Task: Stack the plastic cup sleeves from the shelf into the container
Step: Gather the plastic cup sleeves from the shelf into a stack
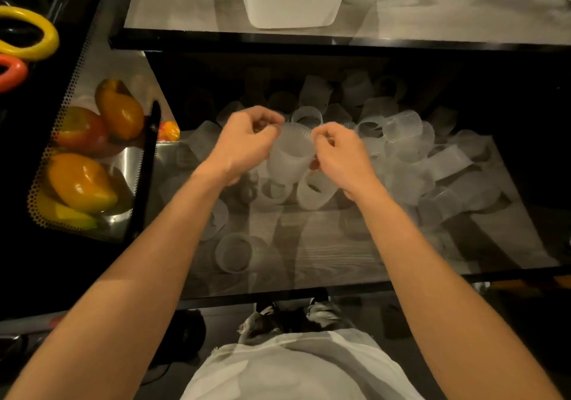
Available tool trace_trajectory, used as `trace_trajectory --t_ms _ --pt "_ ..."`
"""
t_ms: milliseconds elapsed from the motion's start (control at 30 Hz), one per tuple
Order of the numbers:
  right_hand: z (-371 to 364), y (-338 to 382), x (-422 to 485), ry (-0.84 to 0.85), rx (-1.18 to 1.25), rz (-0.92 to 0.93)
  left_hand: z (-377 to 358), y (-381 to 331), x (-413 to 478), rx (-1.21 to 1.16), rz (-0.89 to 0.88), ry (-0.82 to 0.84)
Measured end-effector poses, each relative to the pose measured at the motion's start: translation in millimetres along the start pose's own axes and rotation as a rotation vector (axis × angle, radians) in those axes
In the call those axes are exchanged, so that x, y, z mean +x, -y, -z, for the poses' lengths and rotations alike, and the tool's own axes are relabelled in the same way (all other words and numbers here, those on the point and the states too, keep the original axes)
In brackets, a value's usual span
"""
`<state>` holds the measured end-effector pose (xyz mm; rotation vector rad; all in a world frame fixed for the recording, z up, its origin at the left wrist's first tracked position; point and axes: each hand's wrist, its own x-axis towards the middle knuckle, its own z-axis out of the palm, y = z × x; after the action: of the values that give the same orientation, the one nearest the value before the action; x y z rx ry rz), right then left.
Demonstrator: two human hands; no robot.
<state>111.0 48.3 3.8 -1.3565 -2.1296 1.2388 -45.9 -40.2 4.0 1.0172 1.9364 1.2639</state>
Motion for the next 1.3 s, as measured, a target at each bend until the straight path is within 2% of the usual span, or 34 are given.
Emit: trace_trajectory --t_ms 100,167,400,500,600,733,800,967,1033,1200,1300 --pt "22.5 -9.1 -2.1 -0.139 -0.061 -0.021 -24.7 -15.2 -2.1 -0.068 -0.023 0.065" --pt "32.4 -20.7 -2.7 -0.168 -0.102 -0.040 -39.3 -15.5 -2.7 -0.061 -0.037 0.105" --pt "33.2 -60.3 -5.2 -0.042 -0.140 -0.140 -64.7 15.0 -2.6 0.054 0.066 0.160" --pt "24.8 -67.6 -9.0 -0.043 -0.266 -0.140 -65.0 20.4 -6.1 0.117 0.092 0.160" --pt "13.4 -59.9 -12.9 -0.206 -0.362 0.035 -54.4 22.3 -8.9 0.174 0.097 0.092" --pt "-15.9 -28.8 -20.2 -0.231 -0.427 0.423 -19.6 28.5 -14.3 0.353 0.115 0.012" --pt "-39.6 -10.0 -24.2 -0.128 -0.392 0.513 2.7 35.0 -23.4 0.511 0.185 -0.035" --pt "-98.1 11.7 -33.8 0.401 -0.358 0.520 41.0 48.5 -47.3 0.827 0.382 -0.013" --pt "-116.1 13.3 -41.2 0.542 -0.334 0.487 51.1 54.5 -57.6 0.873 0.479 -0.030" --pt "-148.4 9.2 -41.2 0.586 -0.409 0.362 58.9 66.4 -74.7 0.847 0.660 -0.032" --pt "-148.4 7.7 -35.0 0.593 -0.440 0.305 57.4 71.8 -77.2 0.787 0.682 0.011"
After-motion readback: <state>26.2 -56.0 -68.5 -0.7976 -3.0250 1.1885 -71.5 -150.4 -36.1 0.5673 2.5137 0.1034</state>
